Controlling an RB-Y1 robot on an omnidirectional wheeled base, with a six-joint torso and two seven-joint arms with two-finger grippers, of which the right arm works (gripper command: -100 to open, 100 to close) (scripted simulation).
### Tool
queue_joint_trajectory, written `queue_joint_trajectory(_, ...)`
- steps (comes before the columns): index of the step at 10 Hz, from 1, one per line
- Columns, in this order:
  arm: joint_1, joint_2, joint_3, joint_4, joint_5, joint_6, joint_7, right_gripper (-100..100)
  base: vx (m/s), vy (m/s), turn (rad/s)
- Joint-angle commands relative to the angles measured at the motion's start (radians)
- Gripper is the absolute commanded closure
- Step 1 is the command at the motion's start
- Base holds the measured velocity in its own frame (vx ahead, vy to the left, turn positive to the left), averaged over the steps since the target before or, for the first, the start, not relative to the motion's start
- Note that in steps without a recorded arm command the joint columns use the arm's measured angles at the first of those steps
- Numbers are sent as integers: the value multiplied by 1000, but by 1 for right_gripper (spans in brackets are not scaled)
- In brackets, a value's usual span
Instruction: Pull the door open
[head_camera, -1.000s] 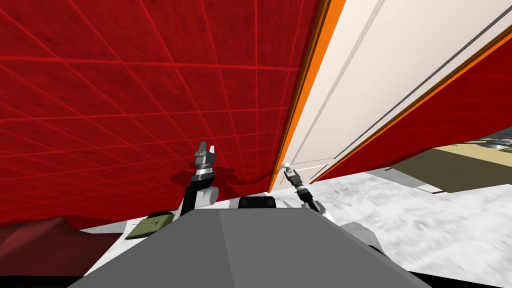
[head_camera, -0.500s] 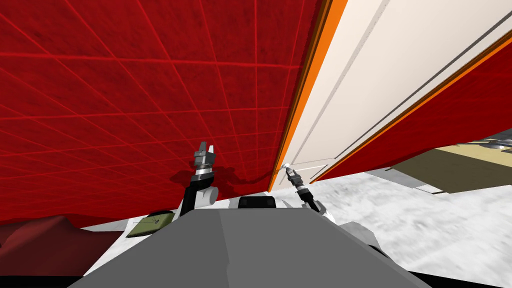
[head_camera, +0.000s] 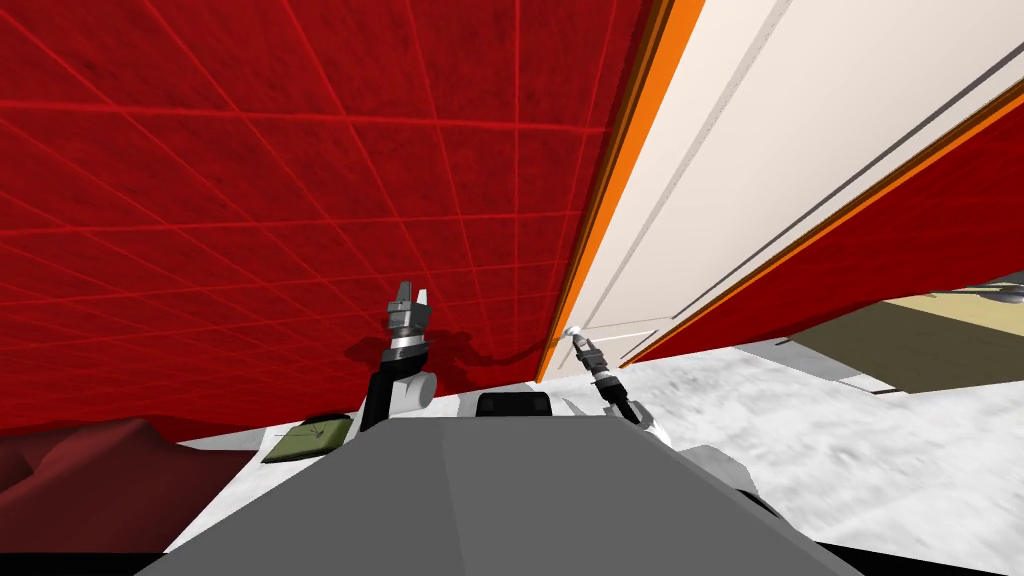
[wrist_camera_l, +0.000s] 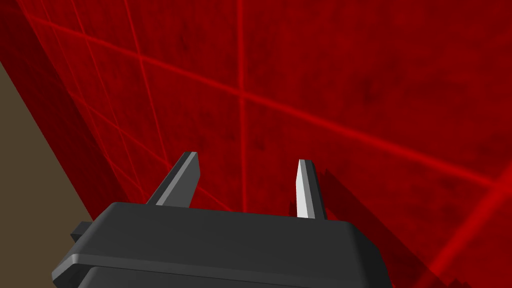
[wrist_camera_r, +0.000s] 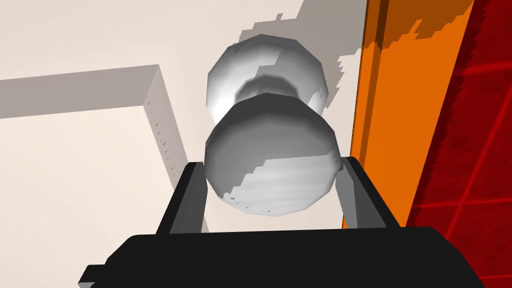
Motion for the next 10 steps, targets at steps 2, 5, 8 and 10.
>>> queue_joint_trajectory(2, -1, 4, 6, 2, -14, 5, -49, 100, -37, -16, 70)
queue_joint_trajectory(5, -3, 4, 9, 1, -33, 9, -109, 100, -41, -21, 83)
queue_joint_trajectory(8, -5, 5, 14, 1, -59, 15, -189, 100, -50, -32, 91)
queue_joint_trajectory(10, -6, 6, 17, 0, -77, 19, -243, 100, -48, -23, 95)
